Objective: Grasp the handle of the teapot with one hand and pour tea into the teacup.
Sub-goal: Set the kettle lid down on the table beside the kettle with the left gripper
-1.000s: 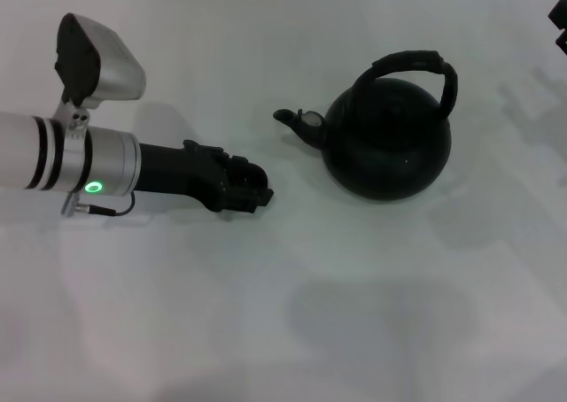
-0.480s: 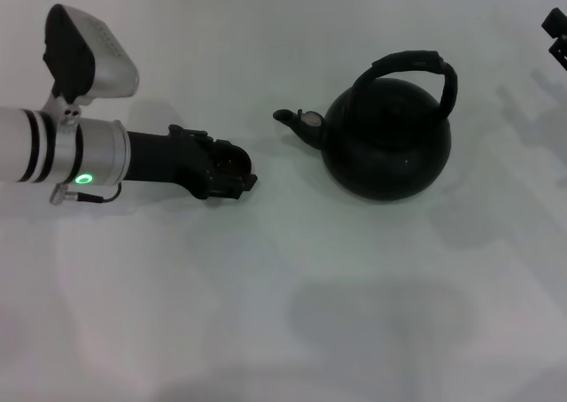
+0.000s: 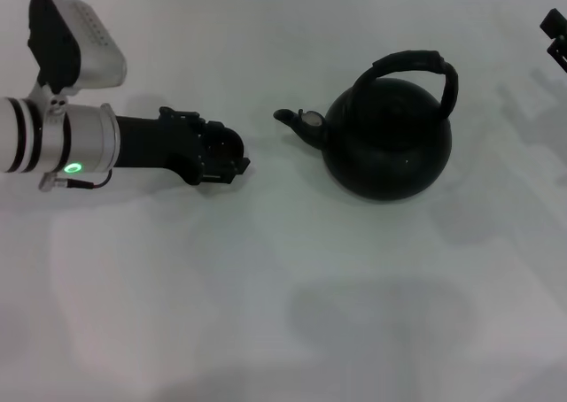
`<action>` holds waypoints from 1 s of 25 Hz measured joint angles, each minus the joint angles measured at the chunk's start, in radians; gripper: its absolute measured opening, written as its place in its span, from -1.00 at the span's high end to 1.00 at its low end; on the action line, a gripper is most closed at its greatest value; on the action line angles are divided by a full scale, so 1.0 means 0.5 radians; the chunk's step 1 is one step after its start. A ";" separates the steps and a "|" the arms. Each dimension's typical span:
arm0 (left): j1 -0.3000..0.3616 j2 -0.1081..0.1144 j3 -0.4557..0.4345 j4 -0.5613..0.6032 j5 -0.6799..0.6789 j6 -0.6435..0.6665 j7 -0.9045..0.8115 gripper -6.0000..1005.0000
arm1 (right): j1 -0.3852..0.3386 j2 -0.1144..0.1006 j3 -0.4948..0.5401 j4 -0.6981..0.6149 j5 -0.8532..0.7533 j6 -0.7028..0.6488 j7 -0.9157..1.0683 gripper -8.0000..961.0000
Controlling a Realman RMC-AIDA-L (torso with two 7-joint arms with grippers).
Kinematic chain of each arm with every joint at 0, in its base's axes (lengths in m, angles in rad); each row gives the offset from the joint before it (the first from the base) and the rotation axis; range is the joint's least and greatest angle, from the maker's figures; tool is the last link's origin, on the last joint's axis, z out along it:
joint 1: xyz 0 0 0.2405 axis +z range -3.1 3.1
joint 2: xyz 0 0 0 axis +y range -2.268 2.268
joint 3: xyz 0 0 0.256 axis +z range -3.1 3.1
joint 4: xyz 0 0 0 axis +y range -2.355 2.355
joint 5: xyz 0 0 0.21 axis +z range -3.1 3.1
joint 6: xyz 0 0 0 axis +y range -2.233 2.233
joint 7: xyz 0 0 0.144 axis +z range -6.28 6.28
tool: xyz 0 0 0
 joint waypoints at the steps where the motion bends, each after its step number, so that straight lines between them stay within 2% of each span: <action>1: 0.000 0.000 0.000 0.004 -0.003 0.005 0.000 -0.39 | 0.001 0.000 0.000 0.000 0.000 0.003 0.000 -0.36; 25: -0.025 0.000 -0.002 -0.112 -0.031 -0.080 0.120 -0.39 | 0.043 0.000 0.000 0.022 -0.015 0.033 0.000 -0.36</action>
